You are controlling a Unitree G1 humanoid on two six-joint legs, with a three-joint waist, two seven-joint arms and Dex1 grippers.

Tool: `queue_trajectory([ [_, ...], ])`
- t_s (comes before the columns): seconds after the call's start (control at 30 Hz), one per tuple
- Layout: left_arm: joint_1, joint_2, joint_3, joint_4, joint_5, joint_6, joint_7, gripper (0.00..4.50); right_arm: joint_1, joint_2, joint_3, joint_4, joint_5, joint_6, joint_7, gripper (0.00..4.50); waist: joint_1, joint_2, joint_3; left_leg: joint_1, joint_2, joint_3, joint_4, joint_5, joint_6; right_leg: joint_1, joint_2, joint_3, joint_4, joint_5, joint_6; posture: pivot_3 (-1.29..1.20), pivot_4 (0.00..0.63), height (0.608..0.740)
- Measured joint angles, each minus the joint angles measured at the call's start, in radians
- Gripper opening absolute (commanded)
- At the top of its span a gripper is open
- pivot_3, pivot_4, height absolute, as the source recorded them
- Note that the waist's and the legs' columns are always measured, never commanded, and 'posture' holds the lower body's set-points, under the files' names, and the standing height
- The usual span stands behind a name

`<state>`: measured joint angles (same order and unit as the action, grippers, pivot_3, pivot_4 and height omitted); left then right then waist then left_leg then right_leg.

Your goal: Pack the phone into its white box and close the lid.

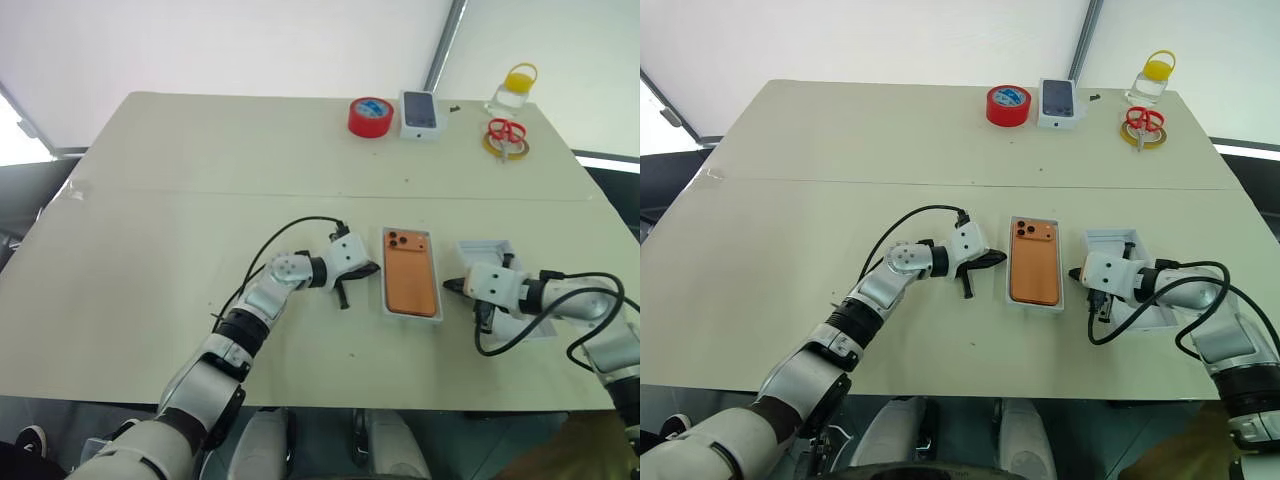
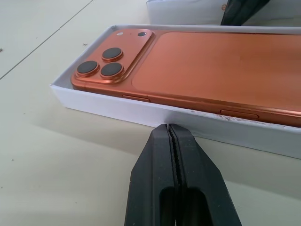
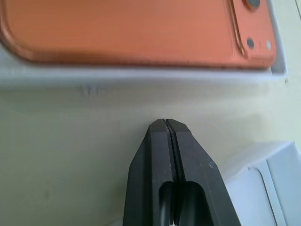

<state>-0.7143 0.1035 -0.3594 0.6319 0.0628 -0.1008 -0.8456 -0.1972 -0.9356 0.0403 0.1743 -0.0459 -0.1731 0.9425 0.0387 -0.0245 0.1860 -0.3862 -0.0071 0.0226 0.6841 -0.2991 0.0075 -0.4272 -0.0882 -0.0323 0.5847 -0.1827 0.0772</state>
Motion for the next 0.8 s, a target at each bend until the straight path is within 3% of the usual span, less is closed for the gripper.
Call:
queue_trajectory([
  [0.37, 0.116, 0.183, 0.122, -0.223, -0.097, 0.072, -0.06, 0.05, -0.097, -0.018, -0.014, 0.256, -0.064, -0.103, -0.121, 0.0, -0.005, 0.001, 0.0, 0.0, 0.001, 0.001, 0.0, 0.0, 0.0, -0.001, 0.001, 0.001, 0.001, 0.0, 0.0, 0.0, 0.15, 0.739],
  [0.47, 0.153, 0.235, 0.159, -0.301, -0.15, 0.11, -0.107, 0.89, -0.096, -0.019, -0.037, 0.271, 0.002, -0.049, -0.061, 0.83, -0.001, 0.001, 0.0, 0.0, 0.001, 0.001, 0.0, 0.0, 0.0, -0.001, 0.0, 0.001, 0.001, 0.0, 0.0, 0.0, 0.15, 0.739],
  [0.67, 0.203, 0.319, 0.227, -0.415, -0.276, 0.218, -0.187, 4.0, -0.032, -0.021, -0.12, 0.153, 0.142, 0.096, 0.028, 3.97, -0.003, 0.002, 0.0, 0.0, 0.001, 0.001, 0.0, 0.0, 0.0, -0.001, 0.001, 0.001, 0.001, 0.0, 0.0, 0.0, 0.15, 0.739],
  [0.7, 0.204, 0.337, 0.245, -0.432, -0.299, 0.24, -0.198, 4.07, -0.03, -0.021, -0.132, 0.142, 0.15, 0.13, 0.025, 4.47, -0.005, 0.002, 0.0, 0.0, 0.001, 0.001, 0.0, 0.0, 0.0, -0.001, 0.001, 0.001, 0.001, 0.0, 0.0, 0.0, 0.15, 0.739],
  [0.8, 0.211, 0.376, 0.287, -0.488, -0.365, 0.282, -0.244, 4.07, -0.052, -0.023, -0.178, 0.13, 0.182, 0.291, -0.009, 4.47, -0.007, 0.003, 0.0, 0.001, 0.001, 0.001, 0.0, 0.0, 0.0, -0.001, 0.001, 0.001, 0.002, 0.0, 0.0, 0.0, 0.15, 0.739],
])
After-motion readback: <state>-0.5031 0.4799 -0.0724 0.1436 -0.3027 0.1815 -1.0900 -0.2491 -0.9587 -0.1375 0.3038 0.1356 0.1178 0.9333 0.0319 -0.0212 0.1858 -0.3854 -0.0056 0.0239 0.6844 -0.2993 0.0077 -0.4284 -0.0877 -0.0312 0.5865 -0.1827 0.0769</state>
